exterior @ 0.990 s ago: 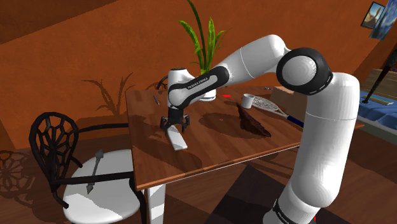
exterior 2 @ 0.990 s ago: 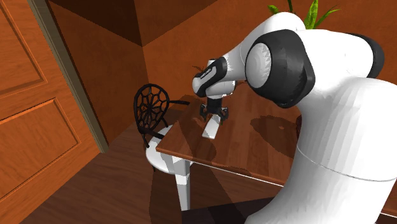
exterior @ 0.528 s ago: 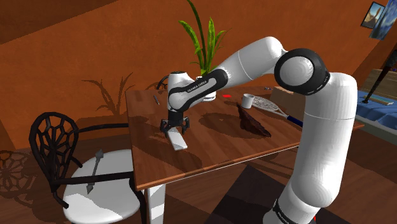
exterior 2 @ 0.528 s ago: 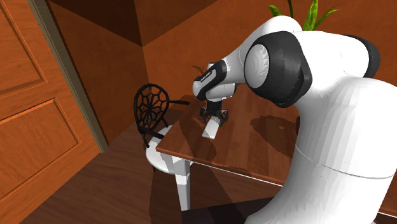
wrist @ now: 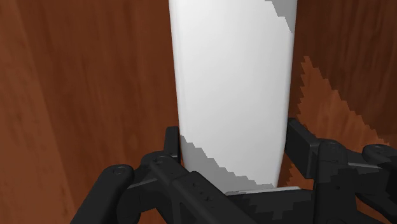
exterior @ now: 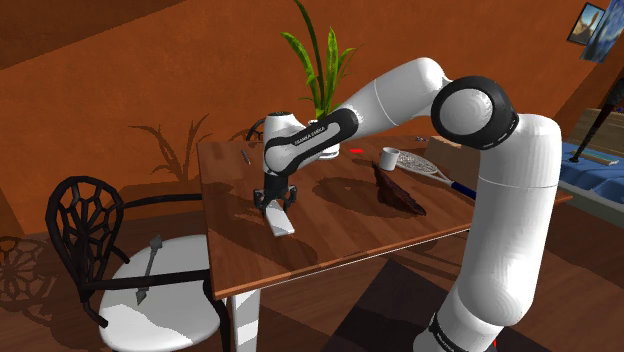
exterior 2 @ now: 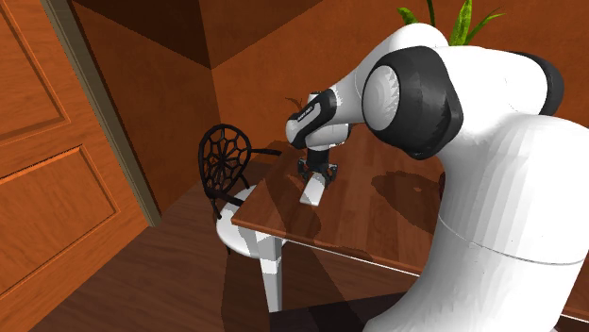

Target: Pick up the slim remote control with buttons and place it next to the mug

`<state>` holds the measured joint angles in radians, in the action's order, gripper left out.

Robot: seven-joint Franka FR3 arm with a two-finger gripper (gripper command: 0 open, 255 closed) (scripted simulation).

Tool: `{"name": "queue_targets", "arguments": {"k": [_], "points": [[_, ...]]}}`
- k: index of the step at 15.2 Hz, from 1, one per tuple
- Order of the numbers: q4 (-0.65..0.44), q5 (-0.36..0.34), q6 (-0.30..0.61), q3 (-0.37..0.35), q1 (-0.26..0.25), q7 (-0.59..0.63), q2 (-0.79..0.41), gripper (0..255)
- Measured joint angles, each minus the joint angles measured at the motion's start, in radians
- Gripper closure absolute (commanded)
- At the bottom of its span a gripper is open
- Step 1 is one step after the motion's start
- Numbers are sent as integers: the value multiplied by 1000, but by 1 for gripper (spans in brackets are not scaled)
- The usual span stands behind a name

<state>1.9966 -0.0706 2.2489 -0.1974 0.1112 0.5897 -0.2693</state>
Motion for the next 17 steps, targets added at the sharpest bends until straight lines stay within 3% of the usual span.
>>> {"name": "queue_targets", "arguments": {"k": [5, 17], "points": [[-1, 1, -5, 0, 0, -1, 4, 255], [-67, 22, -142, -6, 5, -16, 77, 255]]}}
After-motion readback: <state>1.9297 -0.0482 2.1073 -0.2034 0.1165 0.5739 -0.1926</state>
